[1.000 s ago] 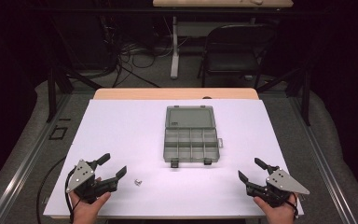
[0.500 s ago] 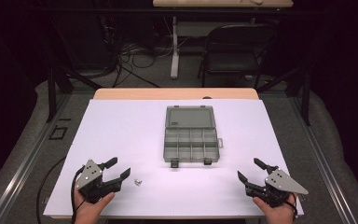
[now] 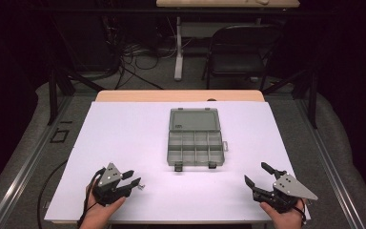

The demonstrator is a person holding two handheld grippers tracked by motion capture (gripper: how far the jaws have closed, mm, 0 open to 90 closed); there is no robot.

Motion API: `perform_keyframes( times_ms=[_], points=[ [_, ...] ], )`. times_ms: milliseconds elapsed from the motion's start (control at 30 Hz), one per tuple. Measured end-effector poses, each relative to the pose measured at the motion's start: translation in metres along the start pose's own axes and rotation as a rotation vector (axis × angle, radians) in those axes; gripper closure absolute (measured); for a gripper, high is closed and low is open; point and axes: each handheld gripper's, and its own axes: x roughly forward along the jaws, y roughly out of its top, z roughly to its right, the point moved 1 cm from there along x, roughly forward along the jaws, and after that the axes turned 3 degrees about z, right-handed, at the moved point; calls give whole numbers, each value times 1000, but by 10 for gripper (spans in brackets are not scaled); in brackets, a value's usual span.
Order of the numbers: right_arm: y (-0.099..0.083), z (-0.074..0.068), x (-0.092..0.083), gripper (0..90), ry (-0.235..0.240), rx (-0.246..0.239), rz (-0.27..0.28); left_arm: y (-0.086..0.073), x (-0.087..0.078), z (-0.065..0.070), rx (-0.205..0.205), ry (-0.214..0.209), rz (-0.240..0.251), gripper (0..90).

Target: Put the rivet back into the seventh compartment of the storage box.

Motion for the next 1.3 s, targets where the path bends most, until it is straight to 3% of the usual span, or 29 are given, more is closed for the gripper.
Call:
perform_keyframes(
  times_ms=[233,500,633,867,1300],
  points=[
    [0,0,0,264,-1,0,1,3,5,0,32,-7,-70,719],
    [0,1,1,267,3,11,1,5,15,-4,14,-42,-167,748],
    [0,1,0,269,7,19,-4,6,17,-6,9,-45,-173,753],
    [0,1,1,272,10,18,0,1,24,-7,-37,-53,-162,725],
    [-1,2,1,276,17,19,-5,-1,30,-5,-15,-67,-187,761]
  ],
)
